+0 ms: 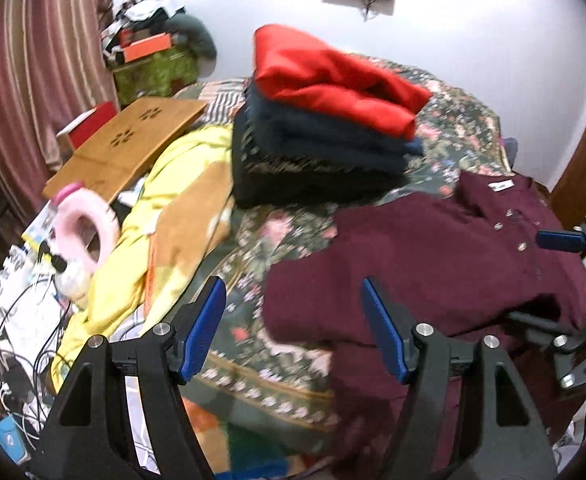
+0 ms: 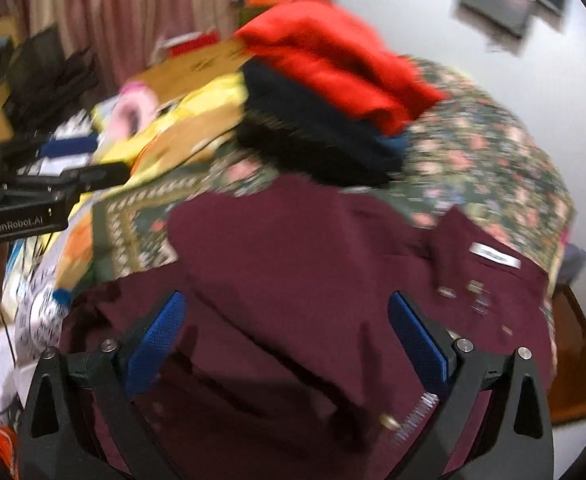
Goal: Fold large clothes
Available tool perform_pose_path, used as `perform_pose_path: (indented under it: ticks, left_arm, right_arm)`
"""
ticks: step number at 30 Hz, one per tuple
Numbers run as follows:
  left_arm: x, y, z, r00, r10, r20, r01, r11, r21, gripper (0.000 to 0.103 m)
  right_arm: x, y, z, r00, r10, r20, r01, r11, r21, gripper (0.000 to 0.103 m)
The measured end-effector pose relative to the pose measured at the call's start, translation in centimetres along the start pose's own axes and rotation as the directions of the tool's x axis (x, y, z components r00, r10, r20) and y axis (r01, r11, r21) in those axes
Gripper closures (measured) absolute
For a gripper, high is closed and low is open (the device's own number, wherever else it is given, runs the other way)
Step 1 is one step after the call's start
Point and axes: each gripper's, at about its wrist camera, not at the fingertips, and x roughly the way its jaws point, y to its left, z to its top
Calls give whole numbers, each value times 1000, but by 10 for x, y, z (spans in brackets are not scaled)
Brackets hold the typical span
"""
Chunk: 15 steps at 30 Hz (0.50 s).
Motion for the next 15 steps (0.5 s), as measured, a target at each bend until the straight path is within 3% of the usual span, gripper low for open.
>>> perform_pose_path:
  ticks: [2, 6, 10, 12, 14, 15]
  left_arm:
    - [3, 5, -6, 1000, 4, -15, -4, 1000, -3, 34]
    - [11, 13, -14, 999, 3, -41, -4, 1000, -12, 34]
    - [15, 15, -15, 999, 5, -47, -5, 1000, -5, 34]
    - [17, 16, -15, 999, 5, -48, -5, 1000, -4, 34]
    - [18, 15, -15, 999, -1, -50, 1, 1000, -3, 34]
    - [19, 14, -14, 999, -1, -49, 1, 1000, -1, 34]
  right_arm:
    - [25, 12, 7, 996, 38, -81, -42, 998, -41, 12]
    - [64, 24, 11, 977, 38, -211, -54, 996, -73, 15]
    - [93, 31, 13, 961, 51, -270, -75, 994, -80, 20]
    - [98, 34, 13, 964, 33, -265, -56, 995, -81, 22]
    - [97, 36, 13, 970, 5, -242, -30, 995, -99, 44]
    - [96, 35, 15, 972, 7, -236, -32, 994, -102, 49]
